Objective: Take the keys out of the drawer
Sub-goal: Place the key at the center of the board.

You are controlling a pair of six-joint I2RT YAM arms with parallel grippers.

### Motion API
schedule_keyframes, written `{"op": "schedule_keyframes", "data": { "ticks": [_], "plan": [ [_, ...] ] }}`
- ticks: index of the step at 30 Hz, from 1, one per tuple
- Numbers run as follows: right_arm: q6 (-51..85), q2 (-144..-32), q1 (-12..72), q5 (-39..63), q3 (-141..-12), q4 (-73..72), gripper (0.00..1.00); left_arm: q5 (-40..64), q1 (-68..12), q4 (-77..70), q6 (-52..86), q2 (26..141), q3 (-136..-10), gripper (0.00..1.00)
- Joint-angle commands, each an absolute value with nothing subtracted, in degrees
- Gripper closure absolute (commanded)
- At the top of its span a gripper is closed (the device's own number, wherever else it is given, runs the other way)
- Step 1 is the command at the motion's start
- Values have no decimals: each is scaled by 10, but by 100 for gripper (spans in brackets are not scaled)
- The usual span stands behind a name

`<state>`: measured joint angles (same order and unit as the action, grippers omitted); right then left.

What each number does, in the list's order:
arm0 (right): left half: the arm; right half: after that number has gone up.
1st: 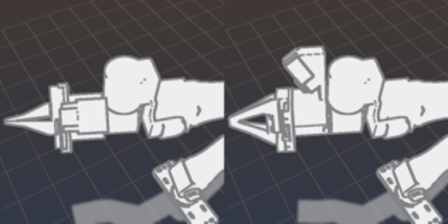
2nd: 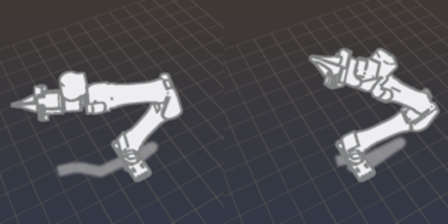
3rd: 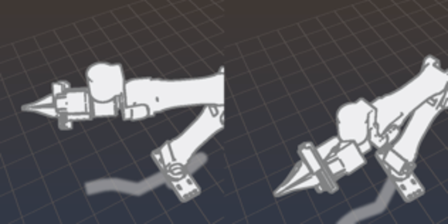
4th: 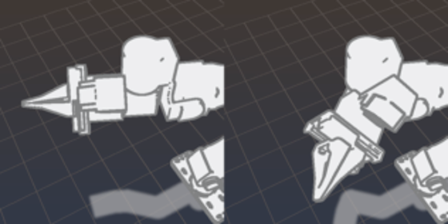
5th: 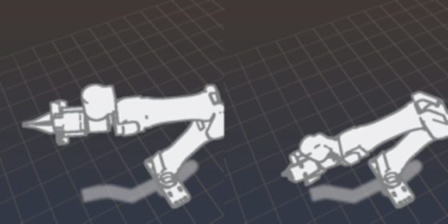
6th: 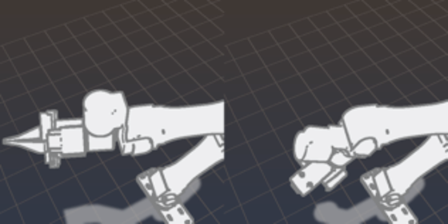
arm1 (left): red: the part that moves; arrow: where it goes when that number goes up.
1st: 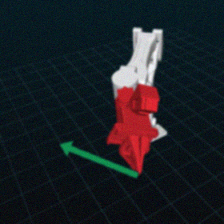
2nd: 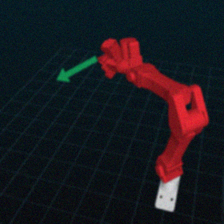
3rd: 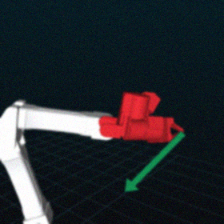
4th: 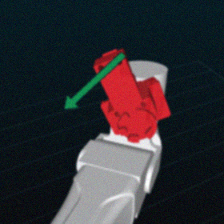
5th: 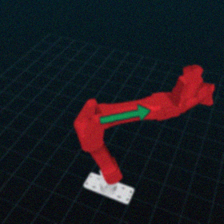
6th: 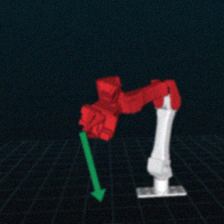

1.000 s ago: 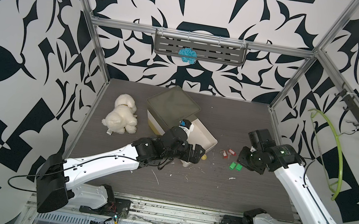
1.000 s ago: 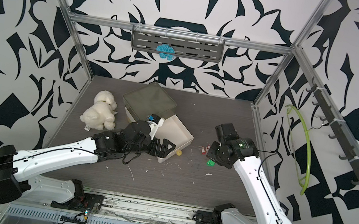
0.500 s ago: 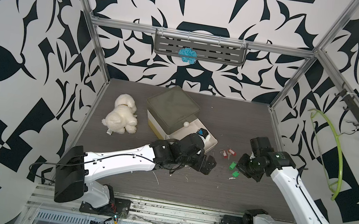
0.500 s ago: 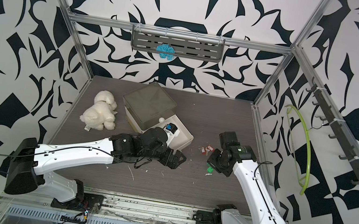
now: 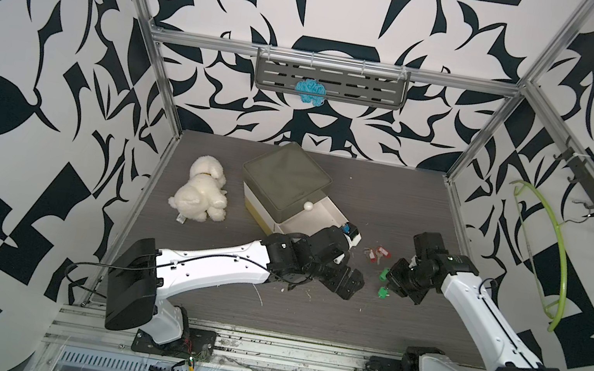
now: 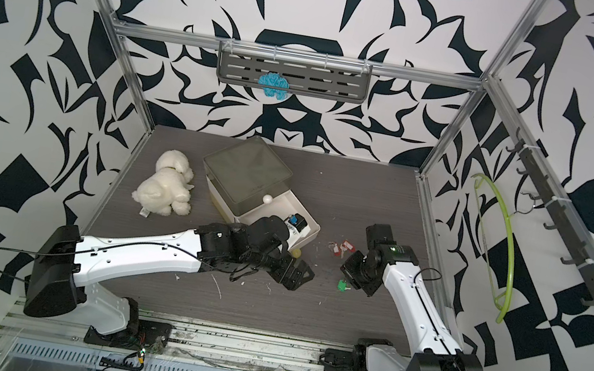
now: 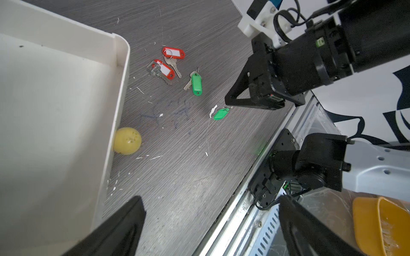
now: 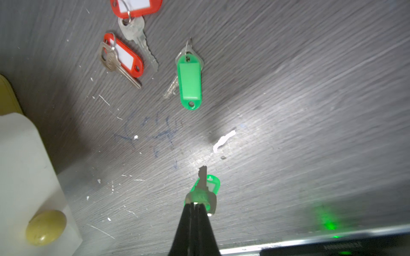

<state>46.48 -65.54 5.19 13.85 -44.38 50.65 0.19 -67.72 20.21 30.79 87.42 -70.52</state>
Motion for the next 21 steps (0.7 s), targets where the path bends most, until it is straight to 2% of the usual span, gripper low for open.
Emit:
{"op": "schedule_keyframes", "data": {
  "ticks": [1,10,21],
  "plan": [
    [473,-665,38,166,-434,479,100,14,-680,218,284,890,-731,1],
    [467,-711,-2,191,-421,445,100,18,-681,228,270,901,-739,1],
    [443,-773,-37,166,-443,428,100,18,-681,236,237,905,-743,1]
  ]
}}
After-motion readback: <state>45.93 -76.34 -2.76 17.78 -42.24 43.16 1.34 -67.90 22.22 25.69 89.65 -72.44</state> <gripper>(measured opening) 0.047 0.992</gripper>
